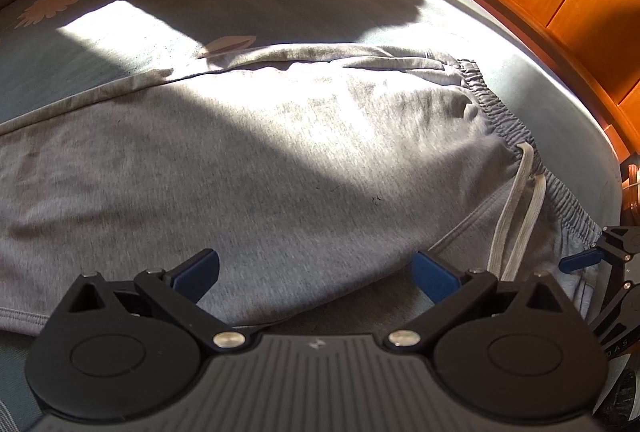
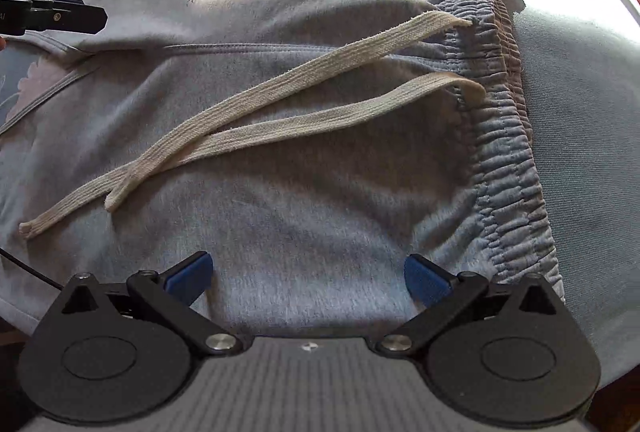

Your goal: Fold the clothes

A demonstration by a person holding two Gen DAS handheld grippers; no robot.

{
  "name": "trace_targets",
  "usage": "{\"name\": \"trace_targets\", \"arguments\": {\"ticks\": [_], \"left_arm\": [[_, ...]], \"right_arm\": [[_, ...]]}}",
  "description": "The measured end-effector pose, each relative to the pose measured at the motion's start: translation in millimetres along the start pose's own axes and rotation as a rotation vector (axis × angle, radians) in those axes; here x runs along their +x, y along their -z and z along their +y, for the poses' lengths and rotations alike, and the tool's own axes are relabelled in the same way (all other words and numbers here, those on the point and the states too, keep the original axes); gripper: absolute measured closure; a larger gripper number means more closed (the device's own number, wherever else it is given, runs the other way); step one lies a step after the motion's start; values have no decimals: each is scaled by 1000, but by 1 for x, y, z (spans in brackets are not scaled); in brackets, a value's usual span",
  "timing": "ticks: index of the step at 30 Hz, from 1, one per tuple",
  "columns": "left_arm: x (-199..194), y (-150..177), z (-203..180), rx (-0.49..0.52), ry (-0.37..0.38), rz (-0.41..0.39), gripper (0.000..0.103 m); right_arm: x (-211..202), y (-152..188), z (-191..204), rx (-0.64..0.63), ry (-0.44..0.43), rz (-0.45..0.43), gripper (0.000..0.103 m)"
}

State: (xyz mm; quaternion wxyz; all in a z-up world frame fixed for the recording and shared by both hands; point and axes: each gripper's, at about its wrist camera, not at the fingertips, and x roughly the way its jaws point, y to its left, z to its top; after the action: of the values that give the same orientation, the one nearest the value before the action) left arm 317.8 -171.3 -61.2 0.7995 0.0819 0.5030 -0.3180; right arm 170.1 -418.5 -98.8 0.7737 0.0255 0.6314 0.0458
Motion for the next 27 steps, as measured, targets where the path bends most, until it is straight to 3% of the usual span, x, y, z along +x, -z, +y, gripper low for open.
{"name": "trace_targets", "arguments": {"ticks": [4, 7, 12, 19, 22, 27], "left_arm": [[-2, 4, 1, -6, -3, 3, 1], [-3, 7, 0, -4, 3, 6, 1], [-4, 12, -2, 0, 9, 12, 1], [-8, 15, -8, 2, 23, 14, 1], [-11, 14, -9, 14, 28, 15, 1], [-14, 18, -9, 26, 24, 21, 1]], "right_arm": [[-9, 0, 9, -12, -27, -18, 0], [-1, 2, 13, 2, -38, 19, 0], [-8, 16, 15, 50, 4, 32, 0], [-13, 23, 42, 33, -94, 23, 0], [-3, 22, 25, 85, -25, 32, 0], [-15, 18, -3, 226, -32, 12, 0]]}}
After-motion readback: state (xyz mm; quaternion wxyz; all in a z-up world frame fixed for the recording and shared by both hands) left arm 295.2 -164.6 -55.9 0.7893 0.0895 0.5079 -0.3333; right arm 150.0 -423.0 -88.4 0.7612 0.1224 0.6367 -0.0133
